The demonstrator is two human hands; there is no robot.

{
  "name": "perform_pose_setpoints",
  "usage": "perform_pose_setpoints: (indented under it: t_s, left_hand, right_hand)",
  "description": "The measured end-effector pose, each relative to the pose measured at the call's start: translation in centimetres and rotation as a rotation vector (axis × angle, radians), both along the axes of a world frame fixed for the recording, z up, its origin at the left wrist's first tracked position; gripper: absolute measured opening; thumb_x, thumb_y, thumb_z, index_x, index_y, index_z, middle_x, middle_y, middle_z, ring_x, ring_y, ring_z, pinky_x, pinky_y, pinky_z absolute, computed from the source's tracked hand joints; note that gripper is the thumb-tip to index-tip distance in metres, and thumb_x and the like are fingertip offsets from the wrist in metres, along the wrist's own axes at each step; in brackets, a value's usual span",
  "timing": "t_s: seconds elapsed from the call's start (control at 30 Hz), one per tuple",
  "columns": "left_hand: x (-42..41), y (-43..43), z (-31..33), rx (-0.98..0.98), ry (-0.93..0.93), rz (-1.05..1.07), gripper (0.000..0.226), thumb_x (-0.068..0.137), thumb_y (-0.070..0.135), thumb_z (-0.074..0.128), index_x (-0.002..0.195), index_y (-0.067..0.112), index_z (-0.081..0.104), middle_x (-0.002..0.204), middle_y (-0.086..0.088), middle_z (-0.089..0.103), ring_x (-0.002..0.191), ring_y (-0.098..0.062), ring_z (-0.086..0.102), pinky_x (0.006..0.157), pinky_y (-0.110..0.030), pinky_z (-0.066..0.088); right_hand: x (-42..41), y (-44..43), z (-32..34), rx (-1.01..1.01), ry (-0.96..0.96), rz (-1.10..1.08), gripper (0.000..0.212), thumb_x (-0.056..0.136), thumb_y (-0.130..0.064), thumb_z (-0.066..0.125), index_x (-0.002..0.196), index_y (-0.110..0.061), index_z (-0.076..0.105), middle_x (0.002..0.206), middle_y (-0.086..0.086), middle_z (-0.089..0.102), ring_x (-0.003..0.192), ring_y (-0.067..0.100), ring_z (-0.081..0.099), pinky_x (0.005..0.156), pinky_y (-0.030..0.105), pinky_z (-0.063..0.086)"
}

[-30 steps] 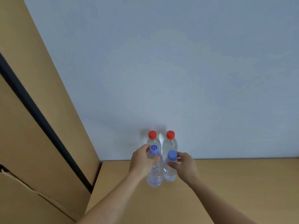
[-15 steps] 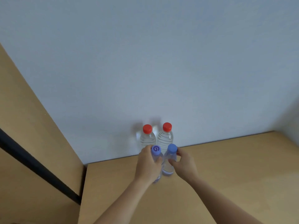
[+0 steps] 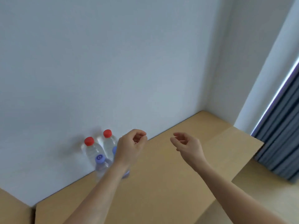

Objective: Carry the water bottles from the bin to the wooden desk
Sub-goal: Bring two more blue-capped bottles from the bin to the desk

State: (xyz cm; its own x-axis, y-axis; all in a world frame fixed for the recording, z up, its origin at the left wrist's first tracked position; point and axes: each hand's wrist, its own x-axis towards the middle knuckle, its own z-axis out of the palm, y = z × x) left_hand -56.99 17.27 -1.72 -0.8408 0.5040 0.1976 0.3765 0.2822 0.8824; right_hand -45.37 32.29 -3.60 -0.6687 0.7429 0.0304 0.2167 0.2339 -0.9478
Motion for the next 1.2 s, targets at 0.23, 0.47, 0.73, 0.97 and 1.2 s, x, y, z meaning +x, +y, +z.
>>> perform_pose_setpoints:
  t_s: [0.23,0.47,0.73,0.97,1.2]
  left_hand:
    - [19.0,17.1,1.8,-0.033,0.056,-0.456,0.006,0.083,0.017,0.063,0.08,0.02,0.068,0.07,0.007,0.067,0.065,-0.006,0.059,0.069,-0.02,0.048]
    - [44.4,30.2,1.7,-0.092,0.05,-1.01,0.009,0.084,0.022,0.061,0.078,0.024,0.067,0.078,-0.006,0.072,0.068,-0.016,0.063,0.073,-0.033,0.053]
    - [67.8,38.5,-1.0,-0.181,0.063,-1.525,0.007,0.085,0.018,0.062,0.084,0.019,0.069,0.079,-0.006,0.072,0.067,-0.014,0.064,0.076,-0.036,0.054]
    - [82.6,49.3,-3.5,-0.144,-0.064,-1.709,0.012,0.089,0.02,0.058,0.084,0.018,0.069,0.073,0.0,0.072,0.059,-0.006,0.062,0.073,-0.035,0.055]
    - [95.9,63.3,-0.7,-0.101,-0.135,-1.8,0.01,0.091,0.019,0.056,0.089,0.019,0.065,0.077,-0.002,0.071,0.065,-0.012,0.063,0.067,-0.025,0.055]
  right_hand:
    - [24.4,11.9,1.8,0.093,0.059,-0.413,0.016,0.082,-0.034,0.065,0.096,-0.026,0.067,0.088,0.0,0.072,0.085,0.015,0.068,0.082,0.039,0.056]
    - [52.1,15.6,0.8,0.07,0.094,-0.904,0.027,0.085,-0.026,0.064,0.11,-0.014,0.062,0.088,0.005,0.07,0.082,0.021,0.068,0.079,0.042,0.058]
    - [74.8,14.3,-2.6,-0.049,0.058,-1.435,0.015,0.082,-0.022,0.061,0.097,-0.024,0.063,0.086,0.002,0.07,0.081,0.018,0.068,0.079,0.045,0.057]
    - [87.3,22.0,-3.7,-0.094,-0.019,-1.606,0.013,0.079,-0.016,0.061,0.088,-0.027,0.062,0.079,-0.001,0.07,0.078,0.018,0.068,0.08,0.045,0.057]
    - [98.2,33.8,-0.9,-0.08,-0.038,-1.7,0.013,0.081,-0.017,0.06,0.089,-0.026,0.062,0.082,-0.001,0.07,0.081,0.018,0.068,0.079,0.041,0.057]
